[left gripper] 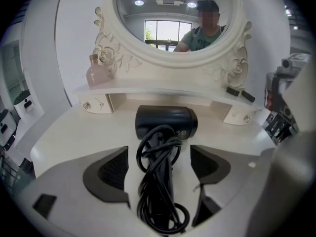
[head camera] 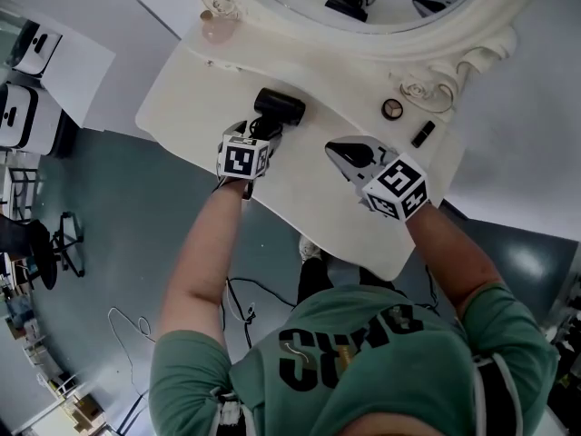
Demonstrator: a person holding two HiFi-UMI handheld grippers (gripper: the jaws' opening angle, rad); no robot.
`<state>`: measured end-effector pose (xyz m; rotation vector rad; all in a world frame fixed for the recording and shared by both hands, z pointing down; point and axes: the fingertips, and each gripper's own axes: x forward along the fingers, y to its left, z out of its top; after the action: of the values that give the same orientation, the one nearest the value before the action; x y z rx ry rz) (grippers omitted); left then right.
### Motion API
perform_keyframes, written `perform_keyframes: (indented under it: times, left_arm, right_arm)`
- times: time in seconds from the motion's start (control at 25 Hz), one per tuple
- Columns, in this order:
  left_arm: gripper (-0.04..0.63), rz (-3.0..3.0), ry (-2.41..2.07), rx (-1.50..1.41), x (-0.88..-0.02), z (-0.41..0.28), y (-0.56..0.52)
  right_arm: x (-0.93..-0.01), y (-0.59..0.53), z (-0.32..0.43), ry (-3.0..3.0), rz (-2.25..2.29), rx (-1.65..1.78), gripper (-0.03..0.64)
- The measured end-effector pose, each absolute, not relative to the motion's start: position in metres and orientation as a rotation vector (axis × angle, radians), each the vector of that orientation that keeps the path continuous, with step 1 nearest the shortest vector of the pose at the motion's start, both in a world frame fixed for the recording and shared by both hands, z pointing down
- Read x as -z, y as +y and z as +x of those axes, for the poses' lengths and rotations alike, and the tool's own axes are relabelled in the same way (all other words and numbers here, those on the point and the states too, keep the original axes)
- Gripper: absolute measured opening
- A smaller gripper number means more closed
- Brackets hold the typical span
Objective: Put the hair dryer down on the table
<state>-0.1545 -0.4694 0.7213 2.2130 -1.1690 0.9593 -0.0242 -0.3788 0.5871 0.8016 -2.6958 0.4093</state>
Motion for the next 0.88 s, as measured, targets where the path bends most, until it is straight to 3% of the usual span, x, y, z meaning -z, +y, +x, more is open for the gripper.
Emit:
perform_keyframes:
  times: [0.76,0.88]
  left_arm:
    - [0.376,2.491,-1.206,-0.282,-0.503,-0.123,-0.377]
    - [0.346,2.534,-1.185,-0.200,-0.475,-0.111,-0.355]
  right_arm:
    - [-0.462,-0.350,0.050,-2.752,0.961,-0.367,-0.006]
    - [-0.440,-0.341,0.058,-2.769,0.970,-0.358,-0.006]
